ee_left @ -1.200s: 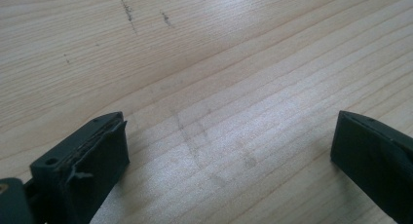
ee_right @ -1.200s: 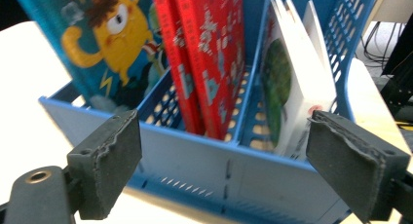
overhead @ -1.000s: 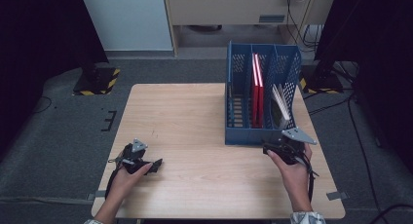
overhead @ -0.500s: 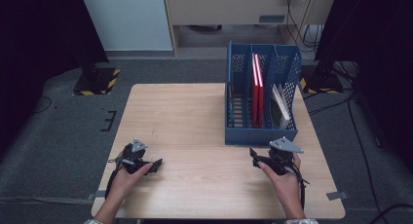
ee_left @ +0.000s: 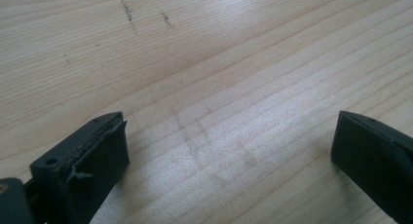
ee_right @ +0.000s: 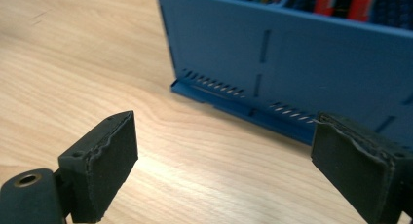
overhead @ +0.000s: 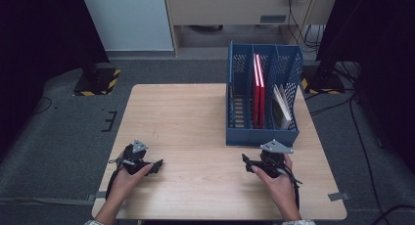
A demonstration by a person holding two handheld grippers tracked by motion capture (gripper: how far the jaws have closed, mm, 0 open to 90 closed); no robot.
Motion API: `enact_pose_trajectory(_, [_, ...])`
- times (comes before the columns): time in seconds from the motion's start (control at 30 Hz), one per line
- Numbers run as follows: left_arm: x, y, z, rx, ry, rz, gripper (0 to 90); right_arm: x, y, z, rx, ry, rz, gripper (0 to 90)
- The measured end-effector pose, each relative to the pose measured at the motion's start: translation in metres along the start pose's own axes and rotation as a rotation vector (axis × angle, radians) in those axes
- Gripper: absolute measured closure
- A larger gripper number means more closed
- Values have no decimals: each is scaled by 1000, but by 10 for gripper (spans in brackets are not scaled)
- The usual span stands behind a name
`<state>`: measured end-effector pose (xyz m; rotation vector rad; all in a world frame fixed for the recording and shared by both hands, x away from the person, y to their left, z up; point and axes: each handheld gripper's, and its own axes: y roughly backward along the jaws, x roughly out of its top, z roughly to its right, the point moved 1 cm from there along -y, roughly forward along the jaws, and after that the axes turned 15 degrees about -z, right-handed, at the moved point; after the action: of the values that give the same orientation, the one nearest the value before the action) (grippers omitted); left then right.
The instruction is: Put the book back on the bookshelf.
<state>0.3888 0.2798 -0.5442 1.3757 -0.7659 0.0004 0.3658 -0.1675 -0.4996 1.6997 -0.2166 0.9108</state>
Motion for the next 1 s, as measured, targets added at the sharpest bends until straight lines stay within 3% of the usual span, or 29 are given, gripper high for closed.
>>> enact_pose_trajectory(0.6, [0,0,1,0,1,-2,0,2,-16,-37,72,87,-49,94])
enact_pose_trajectory(1.0, [0,0,0,0,-1,-1,0,3,-43,-68,106,154,-126,87])
